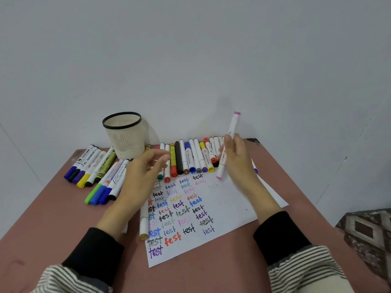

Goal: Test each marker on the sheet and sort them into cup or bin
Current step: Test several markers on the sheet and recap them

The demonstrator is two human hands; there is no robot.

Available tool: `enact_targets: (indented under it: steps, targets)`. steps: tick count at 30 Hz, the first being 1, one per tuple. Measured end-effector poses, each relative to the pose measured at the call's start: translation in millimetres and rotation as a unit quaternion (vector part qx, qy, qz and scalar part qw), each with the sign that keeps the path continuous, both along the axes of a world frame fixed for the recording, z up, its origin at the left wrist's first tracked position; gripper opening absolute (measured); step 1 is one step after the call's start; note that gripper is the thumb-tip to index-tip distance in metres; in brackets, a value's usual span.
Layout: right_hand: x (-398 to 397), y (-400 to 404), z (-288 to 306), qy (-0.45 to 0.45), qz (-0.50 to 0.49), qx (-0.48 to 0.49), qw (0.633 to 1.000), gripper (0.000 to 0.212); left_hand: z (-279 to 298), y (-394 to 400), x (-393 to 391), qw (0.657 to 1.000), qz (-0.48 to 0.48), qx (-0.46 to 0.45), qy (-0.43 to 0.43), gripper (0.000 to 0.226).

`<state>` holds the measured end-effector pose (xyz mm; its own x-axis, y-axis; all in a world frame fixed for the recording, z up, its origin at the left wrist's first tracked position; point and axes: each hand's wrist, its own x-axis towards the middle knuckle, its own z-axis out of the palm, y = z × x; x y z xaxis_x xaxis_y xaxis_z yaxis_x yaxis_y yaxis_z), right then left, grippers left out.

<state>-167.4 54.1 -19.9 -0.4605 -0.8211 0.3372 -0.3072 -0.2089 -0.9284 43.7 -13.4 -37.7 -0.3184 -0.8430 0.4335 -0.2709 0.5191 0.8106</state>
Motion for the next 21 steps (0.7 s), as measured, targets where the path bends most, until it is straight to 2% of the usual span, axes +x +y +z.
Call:
enact_targets:
  steps: [4, 8, 10, 13, 17, 21]
  targets:
    - [2, 1, -13, 0.212, 0.069, 0.036, 0.974, 0.017, 4, 3, -3, 0.998, -0.038, 0.035, 0.02, 0.026]
    - [9, -6, -23, 0.342, 0.089, 0.032, 0.935, 0.01, 7, 10, -10, 0.987, -0.079, 0.111, 0.089, 0.034]
    - [14, -6, -24, 0.398, 0.086, 0.029, 0.913, 0.013, 6, 14, -13, 0.98, -0.084, 0.13, 0.124, 0.028]
    - [16, -4, -22, 0.421, 0.07, 0.031, 0.904, 0.022, 5, 17, -17, 0.977, -0.081, 0.134, 0.147, 0.018]
    - [7, -4, -24, 0.446, -0.034, 0.072, 0.892, 0.03, 14, 18, -13, 0.969, -0.048, 0.127, 0.208, 0.012]
    - [-3, -5, -29, 0.418, -0.085, 0.126, 0.895, 0.041, 24, 19, 0, 0.982, 0.033, -0.014, 0.186, 0.013]
